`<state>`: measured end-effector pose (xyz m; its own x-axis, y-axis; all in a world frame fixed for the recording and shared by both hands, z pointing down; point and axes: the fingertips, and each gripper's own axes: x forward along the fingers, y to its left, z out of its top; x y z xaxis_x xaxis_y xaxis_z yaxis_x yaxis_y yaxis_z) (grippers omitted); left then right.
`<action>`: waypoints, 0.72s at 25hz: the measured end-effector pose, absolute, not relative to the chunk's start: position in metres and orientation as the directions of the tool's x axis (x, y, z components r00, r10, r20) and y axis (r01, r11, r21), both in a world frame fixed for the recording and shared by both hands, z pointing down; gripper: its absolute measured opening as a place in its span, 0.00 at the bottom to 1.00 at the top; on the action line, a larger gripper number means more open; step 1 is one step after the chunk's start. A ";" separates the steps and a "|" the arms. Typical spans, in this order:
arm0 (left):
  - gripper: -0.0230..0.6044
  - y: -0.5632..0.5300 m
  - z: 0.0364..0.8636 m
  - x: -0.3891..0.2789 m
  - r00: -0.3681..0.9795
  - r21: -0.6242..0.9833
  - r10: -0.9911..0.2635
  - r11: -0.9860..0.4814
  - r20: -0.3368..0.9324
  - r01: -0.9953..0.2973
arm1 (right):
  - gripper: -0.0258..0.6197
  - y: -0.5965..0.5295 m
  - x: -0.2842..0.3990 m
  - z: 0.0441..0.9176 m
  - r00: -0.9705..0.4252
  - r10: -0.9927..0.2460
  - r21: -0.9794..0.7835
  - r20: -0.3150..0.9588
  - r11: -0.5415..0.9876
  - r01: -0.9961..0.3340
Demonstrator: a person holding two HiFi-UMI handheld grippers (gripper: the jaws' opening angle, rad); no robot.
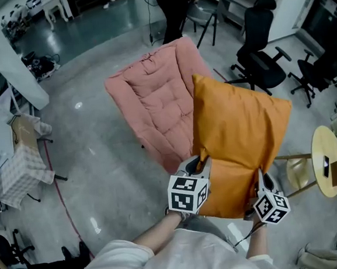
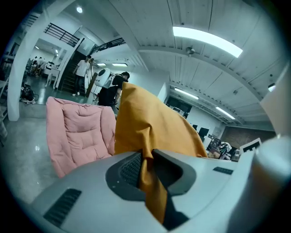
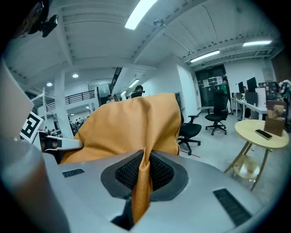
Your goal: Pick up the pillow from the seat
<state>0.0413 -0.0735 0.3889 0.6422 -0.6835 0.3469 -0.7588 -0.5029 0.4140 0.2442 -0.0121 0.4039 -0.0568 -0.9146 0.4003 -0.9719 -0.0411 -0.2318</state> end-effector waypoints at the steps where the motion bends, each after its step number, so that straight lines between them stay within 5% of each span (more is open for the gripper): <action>1: 0.13 -0.069 0.388 0.048 0.650 0.412 -0.676 -0.513 0.347 -0.753 | 0.10 -0.006 0.250 0.403 -0.047 -0.916 -0.233 0.398 -0.051 -0.971; 18: 0.13 0.004 0.403 0.165 0.707 0.381 -0.591 -0.596 0.389 -0.707 | 0.10 0.094 0.361 0.422 0.033 -0.915 -0.282 0.402 -0.158 -0.946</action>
<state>0.1655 0.0039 0.4027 0.7072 -0.5905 0.3888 -0.7070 -0.5958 0.3811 0.3607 0.0936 0.4221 0.0330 -0.9150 0.4022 -0.9465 -0.1579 -0.2816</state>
